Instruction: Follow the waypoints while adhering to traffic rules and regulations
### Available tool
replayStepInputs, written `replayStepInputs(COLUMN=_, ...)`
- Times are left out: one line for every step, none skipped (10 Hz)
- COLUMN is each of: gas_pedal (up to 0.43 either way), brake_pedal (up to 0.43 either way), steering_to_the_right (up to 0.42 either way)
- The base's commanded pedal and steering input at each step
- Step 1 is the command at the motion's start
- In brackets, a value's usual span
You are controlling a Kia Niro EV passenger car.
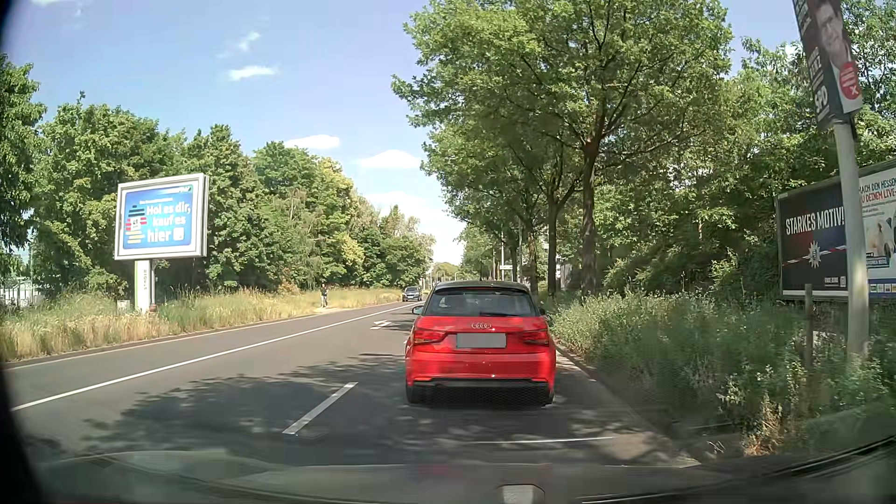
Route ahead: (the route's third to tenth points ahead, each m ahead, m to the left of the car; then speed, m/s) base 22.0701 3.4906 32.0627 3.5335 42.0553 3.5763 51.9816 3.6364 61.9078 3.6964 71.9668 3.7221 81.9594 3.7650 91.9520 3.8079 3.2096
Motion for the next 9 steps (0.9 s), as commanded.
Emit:
replayStepInputs(gas_pedal=0.000, brake_pedal=0.030, steering_to_the_right=-0.006)
replayStepInputs(gas_pedal=0.000, brake_pedal=0.030, steering_to_the_right=-0.007)
replayStepInputs(gas_pedal=0.000, brake_pedal=0.030, steering_to_the_right=-0.007)
replayStepInputs(gas_pedal=0.000, brake_pedal=0.030, steering_to_the_right=-0.007)
replayStepInputs(gas_pedal=0.000, brake_pedal=0.030, steering_to_the_right=-0.006)
replayStepInputs(gas_pedal=0.000, brake_pedal=0.037, steering_to_the_right=-0.006)
replayStepInputs(gas_pedal=0.000, brake_pedal=0.030, steering_to_the_right=-0.006)
replayStepInputs(gas_pedal=0.000, brake_pedal=0.043, steering_to_the_right=-0.005)
replayStepInputs(gas_pedal=0.000, brake_pedal=0.061, steering_to_the_right=-0.004)
